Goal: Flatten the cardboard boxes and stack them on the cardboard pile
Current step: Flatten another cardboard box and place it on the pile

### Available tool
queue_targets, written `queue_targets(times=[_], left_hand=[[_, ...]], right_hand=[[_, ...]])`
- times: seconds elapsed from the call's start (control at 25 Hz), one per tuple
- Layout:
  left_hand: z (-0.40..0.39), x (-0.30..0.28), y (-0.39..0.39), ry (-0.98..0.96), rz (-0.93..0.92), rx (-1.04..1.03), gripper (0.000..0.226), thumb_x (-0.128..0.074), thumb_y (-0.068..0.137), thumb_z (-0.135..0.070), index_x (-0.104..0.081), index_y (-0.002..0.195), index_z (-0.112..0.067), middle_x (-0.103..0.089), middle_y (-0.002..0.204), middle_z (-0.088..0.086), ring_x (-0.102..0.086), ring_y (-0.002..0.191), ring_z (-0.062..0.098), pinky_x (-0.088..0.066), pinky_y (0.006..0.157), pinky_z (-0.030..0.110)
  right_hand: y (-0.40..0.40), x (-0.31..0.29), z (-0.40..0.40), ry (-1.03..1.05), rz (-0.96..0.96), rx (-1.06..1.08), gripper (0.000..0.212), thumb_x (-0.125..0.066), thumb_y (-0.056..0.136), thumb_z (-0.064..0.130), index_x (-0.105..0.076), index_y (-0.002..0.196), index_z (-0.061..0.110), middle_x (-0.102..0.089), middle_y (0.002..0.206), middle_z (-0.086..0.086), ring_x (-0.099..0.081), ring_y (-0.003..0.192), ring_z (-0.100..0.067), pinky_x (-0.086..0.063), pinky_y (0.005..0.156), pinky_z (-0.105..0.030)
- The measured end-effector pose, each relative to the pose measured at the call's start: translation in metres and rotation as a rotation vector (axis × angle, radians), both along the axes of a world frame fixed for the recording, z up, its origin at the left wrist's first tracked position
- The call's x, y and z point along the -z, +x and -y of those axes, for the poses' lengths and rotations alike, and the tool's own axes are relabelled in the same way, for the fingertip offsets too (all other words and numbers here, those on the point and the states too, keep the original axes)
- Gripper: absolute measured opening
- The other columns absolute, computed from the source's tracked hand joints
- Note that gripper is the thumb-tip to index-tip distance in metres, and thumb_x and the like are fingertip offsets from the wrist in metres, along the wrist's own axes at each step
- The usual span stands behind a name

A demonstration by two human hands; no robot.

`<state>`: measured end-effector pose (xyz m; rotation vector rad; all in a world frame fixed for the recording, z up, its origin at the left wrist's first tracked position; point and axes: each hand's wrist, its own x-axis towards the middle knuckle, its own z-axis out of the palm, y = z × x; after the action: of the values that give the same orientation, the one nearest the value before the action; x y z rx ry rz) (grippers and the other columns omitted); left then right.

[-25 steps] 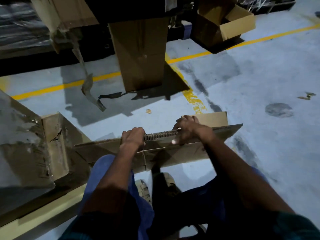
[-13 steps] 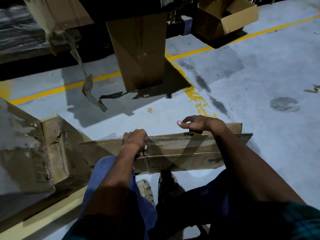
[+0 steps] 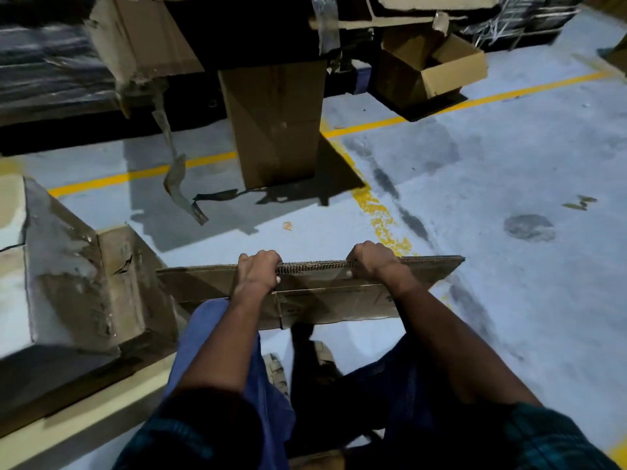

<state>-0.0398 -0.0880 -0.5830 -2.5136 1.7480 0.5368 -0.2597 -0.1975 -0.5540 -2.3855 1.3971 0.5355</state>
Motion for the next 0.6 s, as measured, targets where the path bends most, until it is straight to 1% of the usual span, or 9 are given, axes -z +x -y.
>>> queue_targets(times=[0.08, 0.12, 0.2, 0.24, 0.28, 0.36, 0.48, 0.52, 0.6], left_hand=[[-0.005, -0.006, 0.000, -0.089, -0.027, -0.060, 0.038, -0.076, 0.084, -0.024, -0.066, 0.120, -0.024, -0.070, 0.117, 0.001, -0.060, 0.114, 0.022, -0.032, 0.092, 0.036], [-0.008, -0.012, -0.001, -0.150, -0.033, -0.097, 0.037, -0.076, 0.083, -0.021, -0.068, 0.118, -0.025, -0.072, 0.112, 0.000, -0.060, 0.110, 0.023, -0.031, 0.086, 0.036], [-0.010, -0.023, -0.003, -0.290, -0.018, -0.146, 0.030, -0.075, 0.082, -0.013, -0.073, 0.109, -0.026, -0.073, 0.096, -0.001, -0.058, 0.097, 0.021, -0.029, 0.077, 0.033], [-0.008, -0.028, -0.004, -0.359, -0.016, -0.155, 0.029, -0.075, 0.081, -0.009, -0.074, 0.104, -0.025, -0.073, 0.093, -0.001, -0.057, 0.094, 0.020, -0.030, 0.077, 0.033], [-0.005, -0.031, -0.003, -0.418, -0.024, -0.154, 0.030, -0.075, 0.079, -0.005, -0.075, 0.102, -0.024, -0.072, 0.093, 0.000, -0.056, 0.093, 0.020, -0.031, 0.078, 0.032], [0.001, -0.036, -0.001, -0.484, -0.050, -0.145, 0.035, -0.073, 0.077, 0.002, -0.075, 0.101, -0.024, -0.073, 0.097, -0.001, -0.056, 0.094, 0.020, -0.027, 0.076, 0.028], [0.031, -0.043, 0.009, -0.494, -0.137, -0.122, 0.039, -0.067, 0.076, 0.009, -0.076, 0.096, -0.023, -0.073, 0.096, -0.002, -0.057, 0.095, 0.022, -0.020, 0.073, 0.019], [0.042, -0.049, 0.012, -0.495, -0.152, -0.112, 0.038, -0.068, 0.075, 0.011, -0.077, 0.094, -0.021, -0.074, 0.094, -0.001, -0.058, 0.094, 0.022, -0.019, 0.073, 0.018], [0.062, -0.077, 0.015, -0.492, -0.155, -0.084, 0.036, -0.070, 0.072, 0.010, -0.078, 0.091, -0.020, -0.075, 0.091, -0.001, -0.059, 0.090, 0.021, -0.018, 0.074, 0.023]], right_hand=[[-0.001, -0.016, -0.009, -0.100, 0.014, -0.020, 0.039, -0.070, 0.088, 0.041, -0.068, 0.124, 0.028, -0.064, 0.126, -0.011, -0.060, 0.116, -0.034, -0.048, 0.091, -0.035], [-0.004, -0.024, -0.014, -0.161, 0.027, -0.022, 0.032, -0.069, 0.088, 0.043, -0.071, 0.117, 0.028, -0.067, 0.119, -0.011, -0.063, 0.111, -0.034, -0.048, 0.085, -0.034], [-0.011, -0.037, -0.027, -0.299, 0.071, -0.004, 0.023, -0.066, 0.088, 0.045, -0.072, 0.101, 0.027, -0.072, 0.103, -0.009, -0.067, 0.099, -0.033, -0.040, 0.072, -0.032], [-0.014, -0.043, -0.032, -0.371, 0.095, 0.011, 0.021, -0.065, 0.089, 0.045, -0.072, 0.097, 0.026, -0.073, 0.096, -0.007, -0.068, 0.095, -0.032, -0.036, 0.069, -0.031], [-0.016, -0.047, -0.034, -0.433, 0.112, 0.025, 0.019, -0.064, 0.090, 0.043, -0.072, 0.097, 0.027, -0.074, 0.092, -0.005, -0.069, 0.093, -0.030, -0.034, 0.069, -0.031], [-0.015, -0.050, -0.030, -0.492, 0.132, 0.061, 0.017, -0.062, 0.092, 0.037, -0.072, 0.104, 0.033, -0.075, 0.092, -0.003, -0.069, 0.095, -0.025, -0.032, 0.074, -0.033], [-0.009, -0.051, 0.004, -0.460, 0.159, 0.078, 0.021, -0.060, 0.093, 0.036, -0.072, 0.111, 0.035, -0.075, 0.098, 0.000, -0.069, 0.098, -0.023, -0.033, 0.079, -0.034], [-0.007, -0.052, 0.017, -0.452, 0.169, 0.083, 0.021, -0.061, 0.092, 0.036, -0.072, 0.109, 0.035, -0.075, 0.097, 0.002, -0.069, 0.097, -0.022, -0.032, 0.078, -0.033], [-0.006, -0.070, 0.035, -0.429, 0.212, 0.111, 0.020, -0.064, 0.089, 0.028, -0.074, 0.106, 0.033, -0.076, 0.095, 0.004, -0.069, 0.092, -0.020, -0.028, 0.074, -0.034]])
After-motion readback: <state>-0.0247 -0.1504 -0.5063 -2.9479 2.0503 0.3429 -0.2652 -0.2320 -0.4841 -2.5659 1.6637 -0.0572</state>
